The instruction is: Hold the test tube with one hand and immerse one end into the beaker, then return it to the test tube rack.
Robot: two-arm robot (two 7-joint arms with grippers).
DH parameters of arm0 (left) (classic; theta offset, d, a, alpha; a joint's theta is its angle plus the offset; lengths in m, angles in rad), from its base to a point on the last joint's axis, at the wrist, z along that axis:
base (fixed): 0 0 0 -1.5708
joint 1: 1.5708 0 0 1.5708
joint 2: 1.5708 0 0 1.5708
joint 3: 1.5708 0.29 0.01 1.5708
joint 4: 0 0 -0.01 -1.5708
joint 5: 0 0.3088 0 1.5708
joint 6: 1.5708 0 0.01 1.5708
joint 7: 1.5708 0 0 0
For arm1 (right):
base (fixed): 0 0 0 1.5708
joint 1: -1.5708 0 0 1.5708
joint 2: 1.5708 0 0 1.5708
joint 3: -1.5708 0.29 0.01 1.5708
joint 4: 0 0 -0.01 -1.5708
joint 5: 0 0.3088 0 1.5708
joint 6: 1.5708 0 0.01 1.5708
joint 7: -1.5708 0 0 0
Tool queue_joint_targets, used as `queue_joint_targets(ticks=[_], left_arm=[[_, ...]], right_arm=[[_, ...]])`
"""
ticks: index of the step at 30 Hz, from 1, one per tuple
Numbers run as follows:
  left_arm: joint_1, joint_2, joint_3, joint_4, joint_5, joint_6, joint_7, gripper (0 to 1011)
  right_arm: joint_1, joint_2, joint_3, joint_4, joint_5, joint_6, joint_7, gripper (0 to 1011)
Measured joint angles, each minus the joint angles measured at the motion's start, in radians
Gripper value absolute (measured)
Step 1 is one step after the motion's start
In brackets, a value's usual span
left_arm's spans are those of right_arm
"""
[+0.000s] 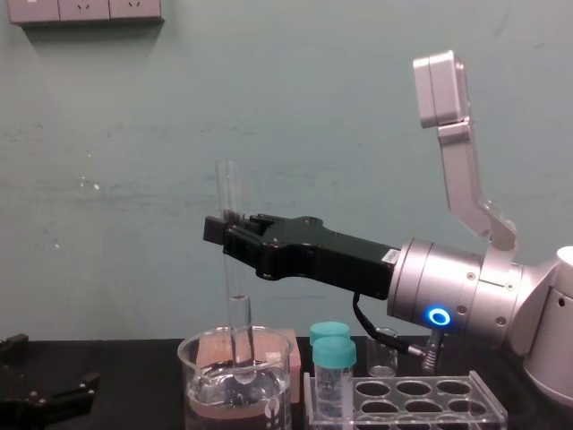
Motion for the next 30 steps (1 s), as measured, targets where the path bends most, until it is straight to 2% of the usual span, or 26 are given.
queue_joint_targets(ticks=[12, 30], left_arm=[[0.000, 0.000, 0.000, 0.000, 0.000, 0.000, 0.000, 1000], [0.000, 0.000, 0.000, 0.000, 0.000, 0.000, 0.000, 1000]], right_arm=[[0.009, -0.012, 0.002, 0.035, -0.004, 0.007, 0.005, 226], [0.001, -0.010, 0.002, 0.038, -0.010, 0.020, 0.008, 226]])
